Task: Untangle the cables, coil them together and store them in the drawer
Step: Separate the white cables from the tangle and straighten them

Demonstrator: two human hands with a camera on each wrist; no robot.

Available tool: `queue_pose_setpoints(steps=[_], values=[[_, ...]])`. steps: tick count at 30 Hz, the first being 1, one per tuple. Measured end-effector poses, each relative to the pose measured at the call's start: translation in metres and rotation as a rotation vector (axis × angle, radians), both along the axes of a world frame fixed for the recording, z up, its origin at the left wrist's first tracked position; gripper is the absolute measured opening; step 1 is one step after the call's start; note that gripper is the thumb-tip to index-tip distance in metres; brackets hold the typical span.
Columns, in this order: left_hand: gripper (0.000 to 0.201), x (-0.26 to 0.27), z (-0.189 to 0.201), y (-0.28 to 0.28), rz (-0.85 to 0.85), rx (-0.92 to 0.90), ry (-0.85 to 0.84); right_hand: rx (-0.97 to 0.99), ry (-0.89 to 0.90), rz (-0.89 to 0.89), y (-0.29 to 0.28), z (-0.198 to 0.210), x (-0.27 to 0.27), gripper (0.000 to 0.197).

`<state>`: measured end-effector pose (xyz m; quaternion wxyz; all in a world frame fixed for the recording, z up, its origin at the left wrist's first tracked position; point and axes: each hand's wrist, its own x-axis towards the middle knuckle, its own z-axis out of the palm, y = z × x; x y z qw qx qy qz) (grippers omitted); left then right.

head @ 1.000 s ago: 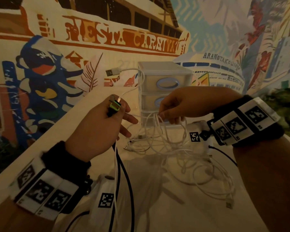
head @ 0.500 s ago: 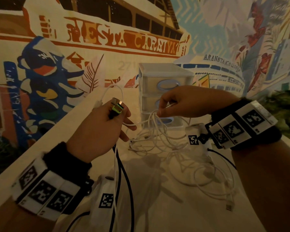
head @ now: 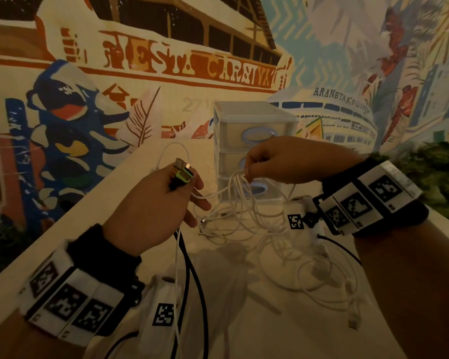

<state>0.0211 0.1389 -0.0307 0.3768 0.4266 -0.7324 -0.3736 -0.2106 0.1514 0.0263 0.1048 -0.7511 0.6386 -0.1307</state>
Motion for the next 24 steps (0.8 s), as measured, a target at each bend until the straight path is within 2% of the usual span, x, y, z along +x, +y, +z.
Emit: queue_pose_setpoints(steps=[5, 9, 15, 24], values=[[0.036, 0.0, 0.001, 0.002, -0.007, 0.025, -0.029, -0.112, -0.002, -0.001, 0.003, 0.004, -0.002, 0.027], [0.038, 0.003, 0.002, 0.003, -0.026, 0.017, -0.134, -0.16, -0.021, -0.019, 0.007, 0.007, -0.005, 0.026], [0.035, 0.009, -0.002, 0.0, -0.046, 0.038, -0.267, -0.145, -0.068, 0.003, 0.006, 0.007, -0.005, 0.017], [0.038, 0.01, -0.005, -0.007, -0.077, 0.154, -0.367, -0.16, -0.114, -0.045, 0.008, 0.009, -0.01, 0.018]])
